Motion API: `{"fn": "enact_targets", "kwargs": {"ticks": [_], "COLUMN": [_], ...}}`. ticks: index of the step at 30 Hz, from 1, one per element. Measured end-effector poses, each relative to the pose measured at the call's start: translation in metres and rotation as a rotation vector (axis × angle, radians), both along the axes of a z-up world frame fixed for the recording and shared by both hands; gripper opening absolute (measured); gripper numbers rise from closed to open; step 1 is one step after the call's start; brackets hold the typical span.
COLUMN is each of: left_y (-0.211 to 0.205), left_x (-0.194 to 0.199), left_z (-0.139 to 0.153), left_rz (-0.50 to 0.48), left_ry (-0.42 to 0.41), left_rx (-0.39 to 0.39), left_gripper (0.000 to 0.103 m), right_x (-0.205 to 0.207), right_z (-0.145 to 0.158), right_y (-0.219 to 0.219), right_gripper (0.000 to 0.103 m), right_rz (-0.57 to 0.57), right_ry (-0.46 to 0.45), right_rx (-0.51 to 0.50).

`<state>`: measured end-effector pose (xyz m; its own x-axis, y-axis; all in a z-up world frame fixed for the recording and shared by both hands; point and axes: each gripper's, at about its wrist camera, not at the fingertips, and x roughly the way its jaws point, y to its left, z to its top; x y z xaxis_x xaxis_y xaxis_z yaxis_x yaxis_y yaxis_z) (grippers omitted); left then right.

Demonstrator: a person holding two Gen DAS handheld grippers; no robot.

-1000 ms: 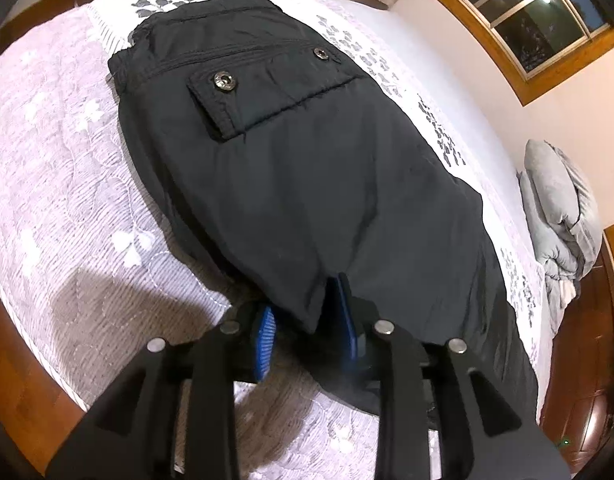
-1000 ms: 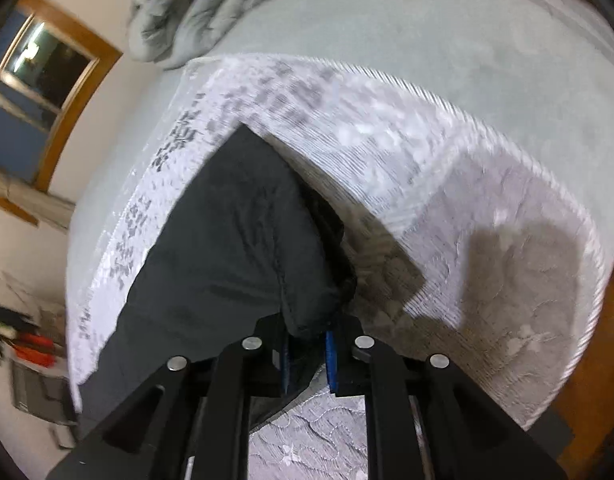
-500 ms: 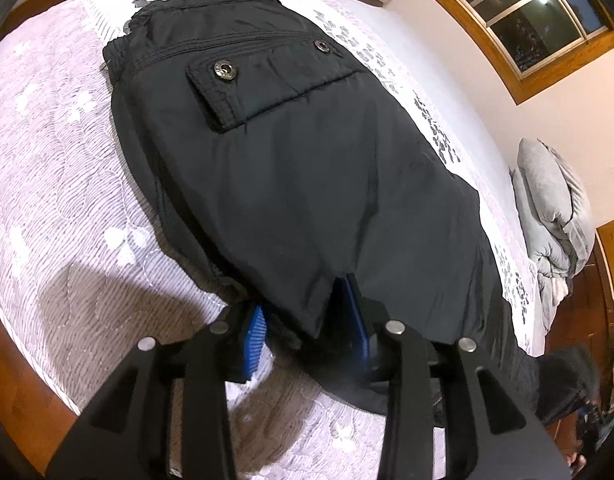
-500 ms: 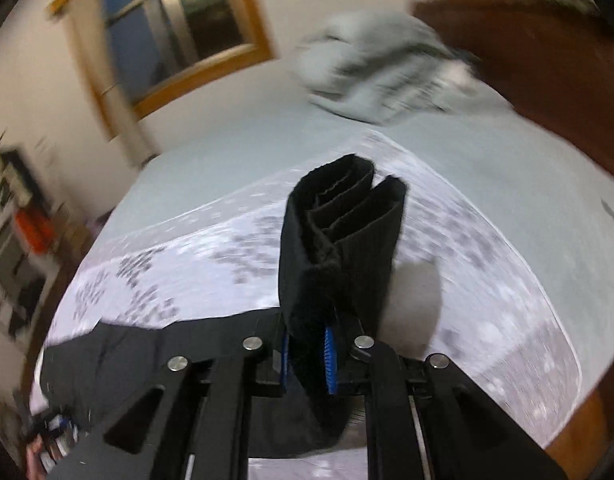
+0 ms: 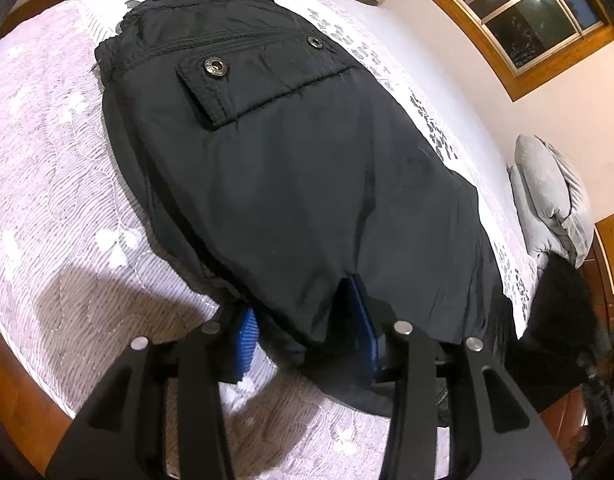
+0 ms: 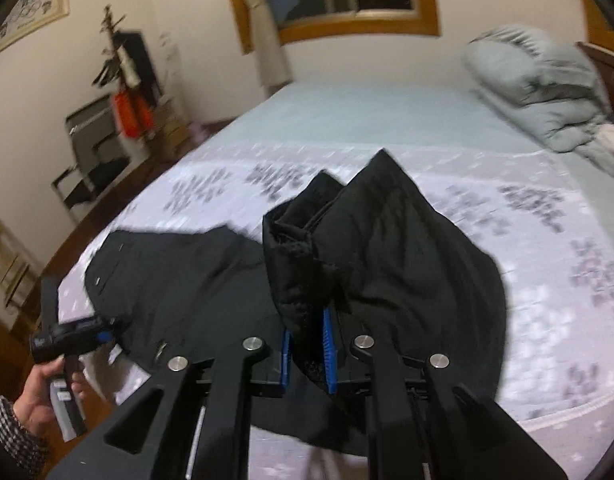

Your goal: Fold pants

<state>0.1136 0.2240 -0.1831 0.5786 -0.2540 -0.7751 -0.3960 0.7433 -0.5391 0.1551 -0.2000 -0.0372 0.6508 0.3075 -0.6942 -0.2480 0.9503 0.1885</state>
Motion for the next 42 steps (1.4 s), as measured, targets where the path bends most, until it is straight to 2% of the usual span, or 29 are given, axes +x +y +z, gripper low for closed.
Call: {"fn": "enact_targets", "kwargs": {"ticks": [3, 8, 15, 18, 19, 20, 24, 27, 29, 33, 36, 39, 42], "left_y": [-0.001, 0.000, -0.001, -0.002, -0.003, -0.003, -0.002, 0.001, 0.005, 0.018, 0.022, 0.027, 0.037], "left_x": [0.001, 0.000, 0.002, 0.002, 0.002, 0.002, 0.004, 0.007, 0.006, 0.002, -0.001, -0.001, 0.001], "left_z": [-0.001, -0.005, -0.007, -0.007, -0.006, -0.006, -0.006, -0.006, -0.007, -0.006, -0.003, 0.000, 0.003], "left_rz": [0.002, 0.002, 0.003, 0.002, 0.003, 0.003, 0.000, -0.009, -0.007, 0.018, 0.030, 0.050, 0.081], "left_ry": [-0.003, -0.007, -0.008, -0.010, -0.010, -0.010, -0.009, -0.008, -0.008, -0.011, -0.015, -0.013, -0.013], "left_rx": [-0.005, -0.010, -0.012, -0.011, -0.013, -0.015, -0.022, -0.039, -0.065, -0.100, -0.094, -0.072, -0.074], "left_gripper": [0.041, 0.042, 0.044, 0.045, 0.045, 0.045, 0.047, 0.050, 0.049, 0.047, 0.047, 0.047, 0.047], "right_x": [-0.002, -0.005, -0.017, -0.016, -0.015, -0.015, -0.020, -0.022, -0.016, 0.008, 0.018, 0.028, 0.036], "right_z": [-0.026, -0.067, -0.084, -0.088, -0.089, -0.089, -0.079, -0.062, -0.053, -0.053, -0.056, -0.067, -0.090], "right_y": [0.028, 0.061, 0.078, 0.080, 0.082, 0.082, 0.075, 0.052, 0.030, 0.005, -0.001, 0.007, 0.025], "right_gripper": [0.013, 0.013, 0.013, 0.015, 0.024, 0.037, 0.049, 0.047, 0.036, 0.035, 0.034, 0.033, 0.034], "right_rz": [0.064, 0.125, 0.182, 0.185, 0.197, 0.214, 0.272, 0.299, 0.246, 0.115, 0.112, 0.111, 0.132], "right_ry": [0.047, 0.098, 0.090, 0.101, 0.107, 0.116, 0.142, 0.168, 0.182, 0.207, 0.224, 0.250, 0.294], "right_rx": [-0.015, -0.101, -0.196, -0.202, -0.206, -0.199, -0.079, 0.114, 0.192, 0.100, 0.136, 0.088, -0.002]}}
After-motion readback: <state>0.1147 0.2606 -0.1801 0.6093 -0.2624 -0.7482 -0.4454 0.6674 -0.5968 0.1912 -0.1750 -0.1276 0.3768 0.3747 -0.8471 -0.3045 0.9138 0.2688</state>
